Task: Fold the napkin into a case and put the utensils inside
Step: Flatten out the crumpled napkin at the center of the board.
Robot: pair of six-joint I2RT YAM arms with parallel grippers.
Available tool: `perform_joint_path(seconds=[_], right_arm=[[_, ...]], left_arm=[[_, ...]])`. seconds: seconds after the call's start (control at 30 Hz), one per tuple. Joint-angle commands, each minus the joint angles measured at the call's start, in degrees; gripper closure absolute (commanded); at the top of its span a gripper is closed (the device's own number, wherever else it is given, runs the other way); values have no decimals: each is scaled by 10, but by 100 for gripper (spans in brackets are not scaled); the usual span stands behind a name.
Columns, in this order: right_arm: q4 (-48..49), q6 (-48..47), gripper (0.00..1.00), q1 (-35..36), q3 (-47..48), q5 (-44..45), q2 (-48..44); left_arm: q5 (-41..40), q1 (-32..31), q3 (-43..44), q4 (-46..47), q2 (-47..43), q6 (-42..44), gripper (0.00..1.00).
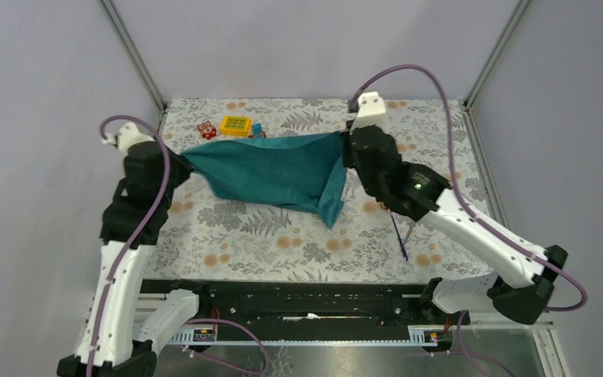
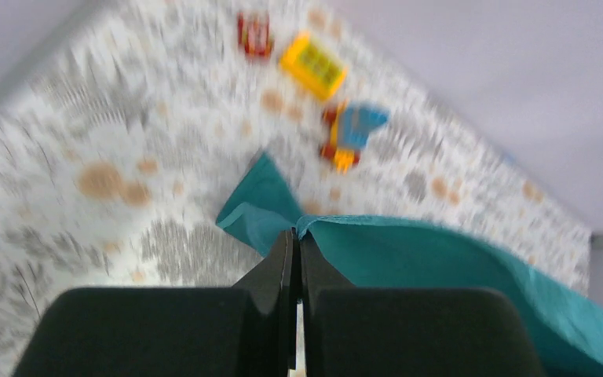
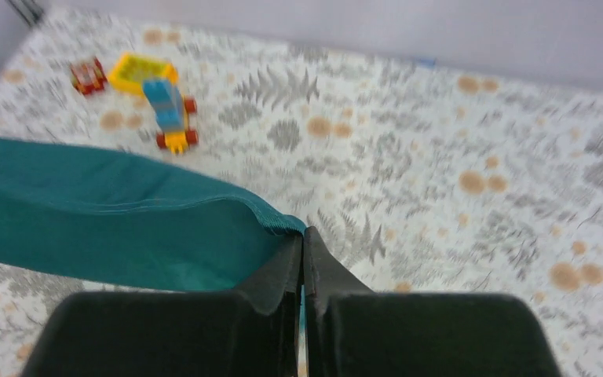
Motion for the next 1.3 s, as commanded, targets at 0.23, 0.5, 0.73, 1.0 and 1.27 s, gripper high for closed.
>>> perform_joint_path(seconds=[0.23,0.5,0.73,1.0,1.27], right_arm=[[15,-135,100,3,117,-396,-180],[94,-7,100,3,87,-473,-257],[94,-59,100,1,24,-31,-192],[193,49,100,-272,-112,-269,15],[222,71,100,-362,-39,-422,294]], left_arm=[[152,3,241,152,-141,225,100],[173,3,302,149,-134,232,100],[19,3,159,219,-61,227,100],[-20,17,34,335,213,147,100],[-2,39,70,376,464,126,100]])
